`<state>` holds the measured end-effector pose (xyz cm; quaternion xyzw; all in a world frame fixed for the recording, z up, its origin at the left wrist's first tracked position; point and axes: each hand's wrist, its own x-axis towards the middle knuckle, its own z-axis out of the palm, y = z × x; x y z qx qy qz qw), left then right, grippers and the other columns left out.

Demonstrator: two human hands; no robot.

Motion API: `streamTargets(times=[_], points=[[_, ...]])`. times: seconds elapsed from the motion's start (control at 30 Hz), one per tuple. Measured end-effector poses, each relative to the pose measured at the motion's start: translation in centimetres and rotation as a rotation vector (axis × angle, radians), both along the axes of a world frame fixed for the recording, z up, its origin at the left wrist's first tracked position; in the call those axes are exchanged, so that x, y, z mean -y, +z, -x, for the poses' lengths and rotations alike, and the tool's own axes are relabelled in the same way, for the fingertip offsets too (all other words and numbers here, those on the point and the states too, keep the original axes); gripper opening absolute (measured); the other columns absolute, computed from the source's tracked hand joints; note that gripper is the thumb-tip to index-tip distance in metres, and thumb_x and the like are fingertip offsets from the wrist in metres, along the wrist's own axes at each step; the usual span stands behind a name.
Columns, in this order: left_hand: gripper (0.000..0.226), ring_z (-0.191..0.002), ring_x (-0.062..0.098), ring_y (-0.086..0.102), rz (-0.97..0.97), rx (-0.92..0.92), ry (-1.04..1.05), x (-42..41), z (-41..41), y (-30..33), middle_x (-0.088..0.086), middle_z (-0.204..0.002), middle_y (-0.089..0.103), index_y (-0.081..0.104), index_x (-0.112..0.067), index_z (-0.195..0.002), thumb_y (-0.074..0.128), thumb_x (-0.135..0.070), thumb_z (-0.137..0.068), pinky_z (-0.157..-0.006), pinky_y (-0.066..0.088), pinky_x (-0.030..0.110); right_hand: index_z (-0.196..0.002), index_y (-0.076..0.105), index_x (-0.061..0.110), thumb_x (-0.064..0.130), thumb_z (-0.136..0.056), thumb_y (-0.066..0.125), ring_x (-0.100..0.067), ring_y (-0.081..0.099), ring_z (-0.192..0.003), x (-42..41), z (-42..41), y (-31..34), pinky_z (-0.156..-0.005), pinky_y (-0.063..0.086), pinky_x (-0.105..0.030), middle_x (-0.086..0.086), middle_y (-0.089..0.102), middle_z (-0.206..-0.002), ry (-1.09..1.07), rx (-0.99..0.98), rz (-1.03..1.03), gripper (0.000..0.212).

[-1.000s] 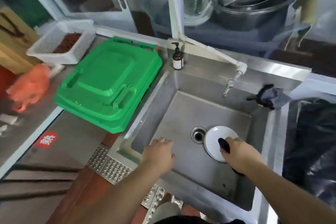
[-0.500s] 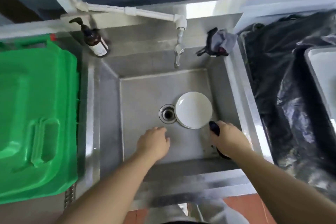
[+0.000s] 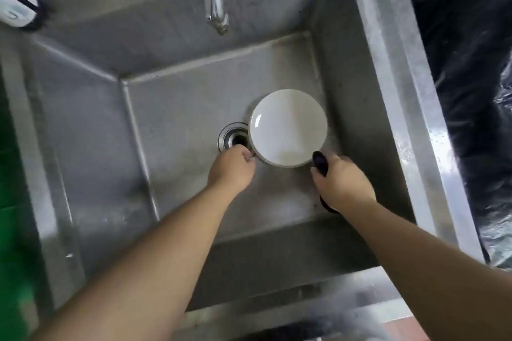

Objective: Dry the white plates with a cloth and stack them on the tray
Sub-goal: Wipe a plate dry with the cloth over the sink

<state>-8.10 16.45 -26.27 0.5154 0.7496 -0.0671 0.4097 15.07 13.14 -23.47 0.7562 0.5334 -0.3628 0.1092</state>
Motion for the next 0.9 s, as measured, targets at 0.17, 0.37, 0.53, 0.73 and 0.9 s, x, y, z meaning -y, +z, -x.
streamTargets(times=[0.17,0.37,0.53,0.73,0.9], points=[[0.02,-0.098,0.024,0.065,-0.029,0.012,0.124,-2.5,-1.5,-4.3,-0.004,-0.109,0.071,0.068,-0.021,-0.112,0.06,-0.03,-0.096,-0.08,0.05,0.03,-0.12,0.06,0.016,0.044,-0.104,0.051,-0.027,0.057,-0.081,-1.1,-0.8,-3.2,-0.071,0.048,-0.038,-0.006,0.056,-0.103,-0.046,0.001,0.002,0.034],[0.016,-0.073,0.025,0.055,-0.048,-0.003,0.344,-3.3,-2.9,-6.9,-0.001,-0.076,0.062,0.068,-0.01,-0.093,0.06,-0.024,-0.092,-0.053,0.032,0.027,-0.12,0.057,0.017,0.049,-0.105,0.047,-0.026,0.054,-0.081,-1.7,-1.5,-4.5,-0.07,0.045,-0.036,-0.006,0.052,-0.103,-0.033,0.077,0.042,0.037],[0.009,-0.084,0.028,0.061,0.019,0.077,0.522,-4.1,-3.2,-7.5,0.004,-0.092,0.07,0.068,-0.014,-0.095,0.066,-0.022,-0.091,-0.072,0.045,0.027,-0.117,0.057,0.015,0.05,-0.104,0.049,-0.03,0.063,-0.088,-1.4,-1.4,-4.4,-0.076,0.055,-0.042,-0.009,0.058,-0.108,-0.048,0.055,0.059,0.038],[0.016,-0.081,0.025,0.06,0.078,0.212,0.781,-4.1,-3.6,-7.8,0.015,-0.107,0.075,0.072,-0.01,-0.102,0.063,-0.01,-0.089,-0.073,0.048,0.028,-0.118,0.058,0.016,0.049,-0.103,0.051,-0.029,0.063,-0.092,-0.8,-1.5,-4.4,-0.078,0.054,-0.041,-0.008,0.058,-0.111,-0.07,0.017,0.075,0.037],[0.009,-0.086,0.024,0.056,0.102,0.29,0.813,-3.7,-3.8,-6.9,0.005,-0.098,0.064,0.065,-0.013,-0.099,0.057,-0.01,-0.094,-0.074,0.046,0.028,-0.12,0.058,0.016,0.047,-0.104,0.051,-0.021,0.056,-0.08,-0.5,-1.8,-4.0,-0.07,0.047,-0.035,-0.002,0.053,-0.101,-0.089,0.006,0.083,0.036]])
